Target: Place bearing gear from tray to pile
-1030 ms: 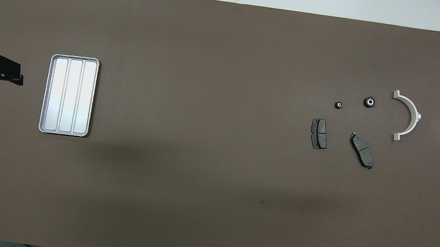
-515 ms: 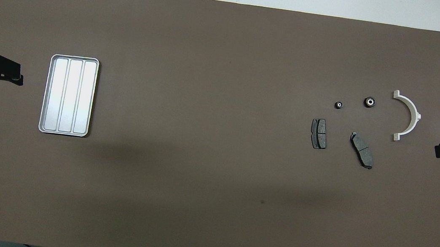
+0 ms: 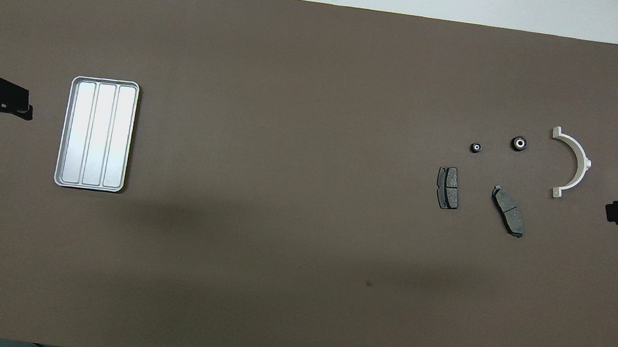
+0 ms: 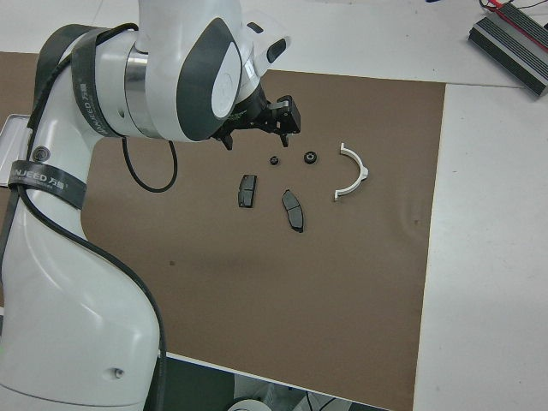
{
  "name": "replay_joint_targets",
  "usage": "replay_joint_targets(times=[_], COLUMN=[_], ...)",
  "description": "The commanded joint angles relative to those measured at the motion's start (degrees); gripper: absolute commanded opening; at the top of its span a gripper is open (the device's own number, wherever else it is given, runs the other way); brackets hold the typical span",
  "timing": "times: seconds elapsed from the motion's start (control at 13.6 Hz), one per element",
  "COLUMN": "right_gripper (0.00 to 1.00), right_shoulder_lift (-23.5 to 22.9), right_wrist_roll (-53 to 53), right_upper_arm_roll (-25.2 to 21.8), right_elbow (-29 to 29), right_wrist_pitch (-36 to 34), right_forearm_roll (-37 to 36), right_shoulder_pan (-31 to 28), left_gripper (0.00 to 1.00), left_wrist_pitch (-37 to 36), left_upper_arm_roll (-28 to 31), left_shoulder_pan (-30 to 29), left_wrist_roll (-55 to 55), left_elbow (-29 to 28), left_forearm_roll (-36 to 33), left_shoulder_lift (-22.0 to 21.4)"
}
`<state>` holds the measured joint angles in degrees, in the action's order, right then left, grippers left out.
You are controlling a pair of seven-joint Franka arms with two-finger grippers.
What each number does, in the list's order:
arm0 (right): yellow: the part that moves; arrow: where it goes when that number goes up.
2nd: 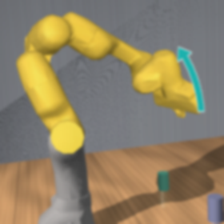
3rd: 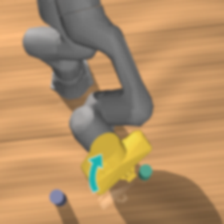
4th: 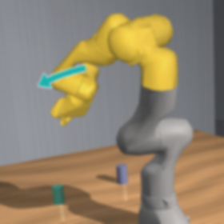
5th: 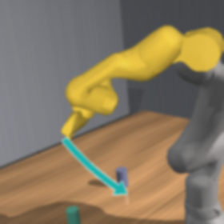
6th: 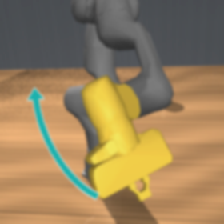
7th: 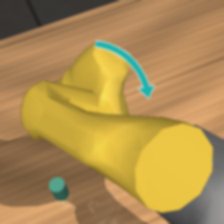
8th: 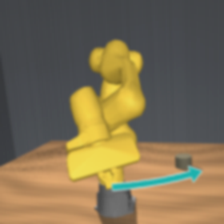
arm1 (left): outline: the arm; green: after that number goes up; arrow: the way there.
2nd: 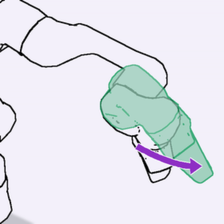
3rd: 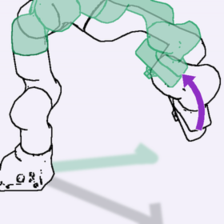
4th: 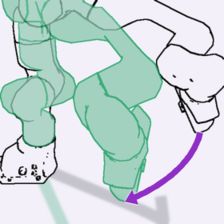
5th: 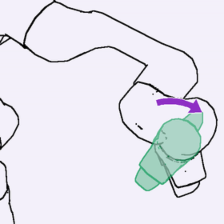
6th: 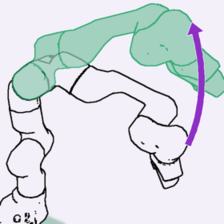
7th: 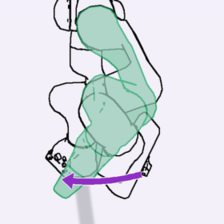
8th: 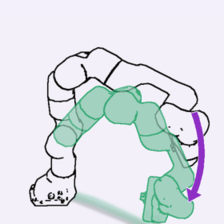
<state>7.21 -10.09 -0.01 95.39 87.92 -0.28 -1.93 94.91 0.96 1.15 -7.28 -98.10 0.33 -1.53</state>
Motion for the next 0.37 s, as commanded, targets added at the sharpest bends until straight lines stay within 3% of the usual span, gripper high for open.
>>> replay_joint_targets(times=[0.0, 0.29], right_gripper=[1.00, 1.00], right_shoulder_lift=[0.6, 0.6], right_wrist_roll=[2.0, 2.0], right_upper_arm_roll=[-0.5, -0.5], right_elbow=[0.3, 0.3], right_wrist_pitch=[-0.9, -0.9], right_forearm_roll=[1.6, 1.6], right_shoulder_pan=[0.3, 0.3], left_gripper=[1.00, 1.00], left_wrist_pitch=[-0.2, -0.2], left_upper_arm_roll=[-0.1, -0.1], left_shoulder_pan=[0.1, 0.1], left_wrist_roll=[0.5, 0.5], left_elbow=[-0.3, -0.4], left_forearm_roll=[-1.2, -1.2], left_shoulder_lift=[-0.9, -0.9])
